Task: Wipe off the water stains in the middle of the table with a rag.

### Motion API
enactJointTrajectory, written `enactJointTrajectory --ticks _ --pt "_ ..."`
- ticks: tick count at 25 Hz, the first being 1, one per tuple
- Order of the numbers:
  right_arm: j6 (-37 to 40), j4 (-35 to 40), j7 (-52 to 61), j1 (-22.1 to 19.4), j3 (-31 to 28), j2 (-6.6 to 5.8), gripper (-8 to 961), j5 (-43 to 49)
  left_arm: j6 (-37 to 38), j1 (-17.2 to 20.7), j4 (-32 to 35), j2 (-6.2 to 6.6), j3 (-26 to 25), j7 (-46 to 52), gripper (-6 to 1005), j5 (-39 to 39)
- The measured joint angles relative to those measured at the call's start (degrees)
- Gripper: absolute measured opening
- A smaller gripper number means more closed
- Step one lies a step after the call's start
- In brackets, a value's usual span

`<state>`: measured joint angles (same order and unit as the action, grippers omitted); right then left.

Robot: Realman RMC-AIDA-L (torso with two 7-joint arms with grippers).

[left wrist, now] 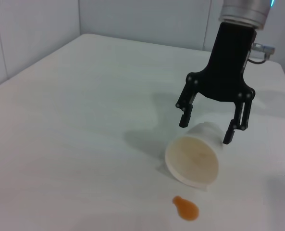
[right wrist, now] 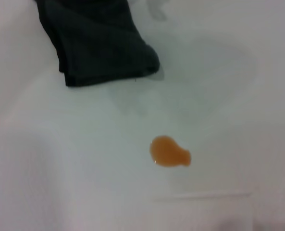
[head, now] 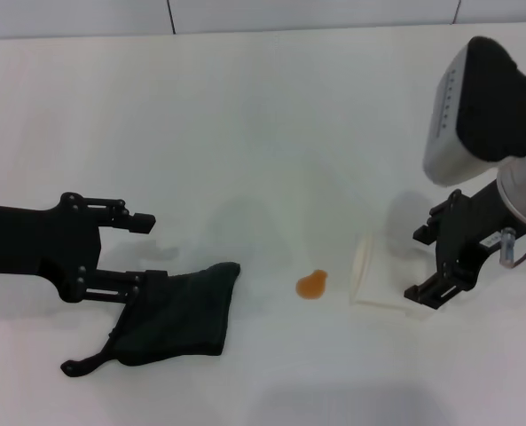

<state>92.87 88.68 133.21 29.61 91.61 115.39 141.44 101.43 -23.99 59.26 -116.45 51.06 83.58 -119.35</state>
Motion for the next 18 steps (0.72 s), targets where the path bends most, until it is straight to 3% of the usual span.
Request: enactJointTrajectory --ticks 18 --pt "-0.2 0.0 2.7 0.6 2.9 0.20 764 2.0 0.0 0.0 -0.1 -0.09 0.0 -0.2 711 0.0"
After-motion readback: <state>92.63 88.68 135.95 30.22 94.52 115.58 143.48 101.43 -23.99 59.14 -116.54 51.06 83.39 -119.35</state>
